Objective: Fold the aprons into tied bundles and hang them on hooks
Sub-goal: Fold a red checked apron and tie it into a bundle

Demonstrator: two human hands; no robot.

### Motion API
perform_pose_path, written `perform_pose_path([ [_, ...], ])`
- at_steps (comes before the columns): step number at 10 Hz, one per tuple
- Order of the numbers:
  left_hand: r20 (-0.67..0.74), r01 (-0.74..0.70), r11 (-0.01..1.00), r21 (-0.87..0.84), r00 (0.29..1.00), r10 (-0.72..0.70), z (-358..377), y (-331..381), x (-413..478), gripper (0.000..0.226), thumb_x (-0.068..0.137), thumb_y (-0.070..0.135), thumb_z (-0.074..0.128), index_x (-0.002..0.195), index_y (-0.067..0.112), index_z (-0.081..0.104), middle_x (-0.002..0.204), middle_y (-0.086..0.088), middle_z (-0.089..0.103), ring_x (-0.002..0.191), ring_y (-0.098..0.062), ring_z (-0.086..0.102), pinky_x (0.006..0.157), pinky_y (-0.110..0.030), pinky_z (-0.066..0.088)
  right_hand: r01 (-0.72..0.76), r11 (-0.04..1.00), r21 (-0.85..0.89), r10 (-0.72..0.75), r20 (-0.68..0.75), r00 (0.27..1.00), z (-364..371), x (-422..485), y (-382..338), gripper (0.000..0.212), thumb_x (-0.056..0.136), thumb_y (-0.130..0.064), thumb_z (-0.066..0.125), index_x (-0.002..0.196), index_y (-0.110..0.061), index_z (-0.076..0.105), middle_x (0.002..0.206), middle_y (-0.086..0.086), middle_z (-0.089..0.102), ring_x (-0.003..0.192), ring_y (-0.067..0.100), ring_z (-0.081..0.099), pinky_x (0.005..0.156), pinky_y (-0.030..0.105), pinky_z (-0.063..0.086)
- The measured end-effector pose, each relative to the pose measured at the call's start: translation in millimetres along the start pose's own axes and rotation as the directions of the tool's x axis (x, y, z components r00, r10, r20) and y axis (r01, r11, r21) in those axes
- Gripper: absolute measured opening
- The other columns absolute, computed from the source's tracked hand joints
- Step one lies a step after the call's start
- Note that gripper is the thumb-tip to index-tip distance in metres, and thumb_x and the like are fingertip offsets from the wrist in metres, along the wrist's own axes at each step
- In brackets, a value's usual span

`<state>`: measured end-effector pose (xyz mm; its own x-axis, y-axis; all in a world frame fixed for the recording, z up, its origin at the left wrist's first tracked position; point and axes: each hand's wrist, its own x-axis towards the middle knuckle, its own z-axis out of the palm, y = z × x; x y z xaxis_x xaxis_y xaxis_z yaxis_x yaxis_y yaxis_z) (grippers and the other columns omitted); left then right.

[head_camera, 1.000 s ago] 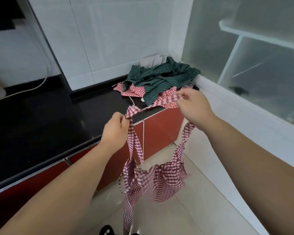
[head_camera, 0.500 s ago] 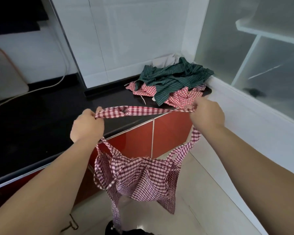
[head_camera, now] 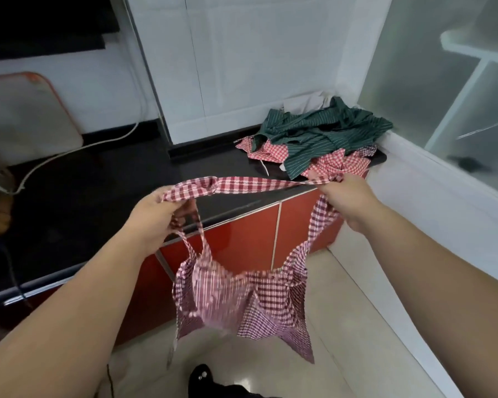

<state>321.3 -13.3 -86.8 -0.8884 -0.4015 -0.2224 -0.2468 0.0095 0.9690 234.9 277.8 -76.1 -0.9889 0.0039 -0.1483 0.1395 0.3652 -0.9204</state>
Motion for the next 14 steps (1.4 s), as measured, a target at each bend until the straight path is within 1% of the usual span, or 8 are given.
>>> perform_pose_path([
  [2, -0.103, 0.077, 0.990, 0.114, 0.993, -0.065, 0, 0, 18, 0.077, 0.083, 0.058, 0.054, 0.149, 0.042, 0.019, 0.158, -0.007, 0.024, 0.143, -0.030, 0.026, 0.116, -0.051, 0.023, -0.062, 0.953, 0.298, 0.071, -0.021, 0.997, 18, 10, -12, 0.020, 0.096, -0.029, 0.055, 0.089, -0.011, 0.061, 0.071, 0.004, 0.067, 0.059, 0.018, 0.059, 0.054, 0.027, 0.047],
  [3, -0.190, -0.123, 0.924, 0.362, 0.961, 0.202, -1, -8, 2, 0.076, 0.095, 0.037, 0.055, 0.154, 0.026, 0.008, 0.162, 0.001, -0.011, 0.148, -0.017, -0.001, 0.117, -0.034, 0.014, -0.061, 0.942, -0.330, 0.041, -0.070, 0.997, 19, 1, -8, 0.063, 0.095, -0.061, 0.030, 0.076, -0.006, 0.053, 0.068, 0.013, 0.059, 0.054, 0.025, 0.055, 0.054, 0.033, 0.049],
  [4, -0.137, -0.416, 0.702, 0.578, 0.798, 0.586, -8, 1, -5, 0.085, 0.082, 0.041, 0.072, 0.151, 0.018, 0.027, 0.161, 0.005, 0.008, 0.144, -0.009, 0.012, 0.108, -0.007, 0.014, 0.046, 0.996, 0.072, -0.024, -0.286, 0.958, 16, 7, -39, 0.061, 0.095, -0.062, 0.027, 0.064, -0.014, 0.049, 0.057, 0.004, 0.049, 0.045, 0.018, 0.043, 0.046, 0.026, 0.034],
  [7, -0.228, 0.000, 0.987, -0.158, 0.973, -0.036, -20, 28, 13, 0.045, 0.099, 0.034, 0.047, 0.065, 0.013, 0.069, 0.088, -0.006, 0.069, 0.070, -0.013, 0.061, 0.073, -0.028, 0.046, -0.320, 0.810, 0.491, 0.210, 0.267, 0.940, 56, 0, -52, 0.025, 0.102, -0.019, 0.042, 0.078, -0.012, 0.047, 0.041, -0.001, 0.045, 0.037, 0.012, 0.046, 0.043, 0.022, 0.045],
  [9, -0.229, 0.185, 0.920, 0.346, 0.967, -0.108, -36, 15, 24, 0.037, 0.094, 0.006, 0.053, 0.130, 0.014, 0.048, 0.111, -0.009, 0.064, 0.085, -0.019, 0.057, 0.080, -0.038, 0.048, -0.343, 0.897, 0.280, 0.148, 0.540, 0.828, 54, -7, -45, 0.019, 0.088, 0.005, 0.051, 0.103, -0.007, 0.050, 0.080, 0.011, 0.050, 0.057, 0.016, 0.049, 0.049, 0.030, 0.047],
  [11, -0.308, -0.404, 0.776, 0.484, 0.752, 0.583, -31, 14, 13, 0.032, 0.099, 0.012, 0.046, 0.127, 0.025, 0.056, 0.108, 0.006, 0.064, 0.083, -0.009, 0.059, 0.076, -0.023, 0.049, 0.034, 0.933, 0.357, -0.150, 0.302, 0.941, 51, 5, -49, 0.029, 0.088, -0.002, 0.061, 0.098, -0.029, 0.059, 0.105, 0.016, 0.066, 0.070, 0.021, 0.060, 0.060, 0.029, 0.049],
  [12, -0.295, -0.317, 0.848, 0.425, 0.837, 0.461, -30, -2, 16, 0.031, 0.097, 0.015, 0.051, 0.126, 0.025, 0.056, 0.098, 0.005, 0.062, 0.082, -0.009, 0.059, 0.071, -0.021, 0.045, 0.139, 0.858, -0.495, 0.169, 0.526, 0.833, 43, 11, -31, 0.032, 0.089, 0.000, 0.053, 0.113, -0.021, 0.061, 0.112, 0.015, 0.064, 0.081, 0.030, 0.062, 0.064, 0.035, 0.056],
  [14, -0.488, -0.097, 0.938, 0.332, 0.833, 0.259, -27, 2, 33, 0.032, 0.096, 0.006, 0.038, 0.103, 0.023, 0.064, 0.091, 0.002, 0.060, 0.064, -0.012, 0.051, 0.054, -0.026, 0.041, 0.375, 0.278, -0.885, 0.515, 0.466, 0.719, 49, 0, -51, 0.063, 0.063, -0.069, 0.069, 0.098, -0.017, 0.063, 0.120, 0.003, 0.060, 0.107, 0.024, 0.057, 0.094, 0.038, 0.048],
])
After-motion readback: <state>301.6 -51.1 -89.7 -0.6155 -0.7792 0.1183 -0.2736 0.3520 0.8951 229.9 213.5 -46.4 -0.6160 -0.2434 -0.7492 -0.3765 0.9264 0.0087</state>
